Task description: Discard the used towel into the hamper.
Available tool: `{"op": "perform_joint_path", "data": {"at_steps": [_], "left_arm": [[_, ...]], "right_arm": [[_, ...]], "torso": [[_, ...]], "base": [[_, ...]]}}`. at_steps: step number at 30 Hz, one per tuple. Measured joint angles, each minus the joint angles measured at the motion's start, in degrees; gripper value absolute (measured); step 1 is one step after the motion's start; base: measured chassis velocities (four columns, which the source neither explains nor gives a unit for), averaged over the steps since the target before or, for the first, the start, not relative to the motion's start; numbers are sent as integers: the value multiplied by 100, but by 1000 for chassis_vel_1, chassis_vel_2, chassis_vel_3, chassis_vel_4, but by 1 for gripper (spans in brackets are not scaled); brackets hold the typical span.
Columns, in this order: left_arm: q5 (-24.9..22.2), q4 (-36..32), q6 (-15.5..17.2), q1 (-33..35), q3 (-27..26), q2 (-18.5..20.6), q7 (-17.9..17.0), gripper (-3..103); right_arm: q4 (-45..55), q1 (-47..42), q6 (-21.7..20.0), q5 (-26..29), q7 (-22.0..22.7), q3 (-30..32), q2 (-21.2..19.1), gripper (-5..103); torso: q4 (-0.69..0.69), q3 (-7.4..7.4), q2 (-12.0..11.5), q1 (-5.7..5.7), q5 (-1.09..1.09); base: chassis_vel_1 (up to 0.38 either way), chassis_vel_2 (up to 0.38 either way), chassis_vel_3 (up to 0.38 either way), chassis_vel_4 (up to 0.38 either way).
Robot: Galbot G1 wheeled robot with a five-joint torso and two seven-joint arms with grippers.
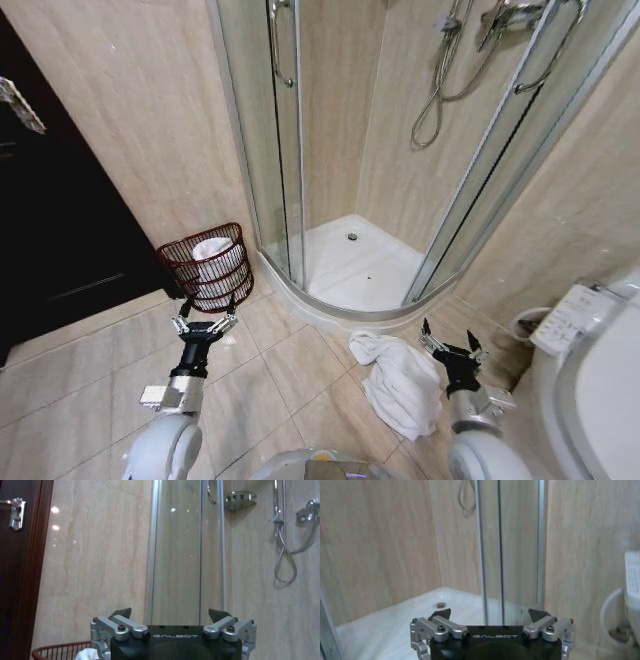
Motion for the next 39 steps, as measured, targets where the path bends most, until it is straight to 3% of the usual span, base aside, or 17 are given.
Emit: {"op": "perform_joint_path", "data": {"at_steps": [16,23,39], "left_arm": [[31,15,-4,-19,-2,-43,5,100],[146,35,-9,-22,82,-100,8,100],[229,-42,7,-1,72,-118,8,100]], "right_arm": [[-890,201,-269,309,-136,296,-21,100],[-1153,438,-579,632,-103,244,-22,100],[-1583,578,-1098,691,48,246,-98,100]], "torso": [[0,-248,-348,-101,0],[0,-397,-535,-139,0],[0,-655,-863,-210,0]], "base": [[0,0,0,0],[0,0,0,0],[0,0,0,0]]}}
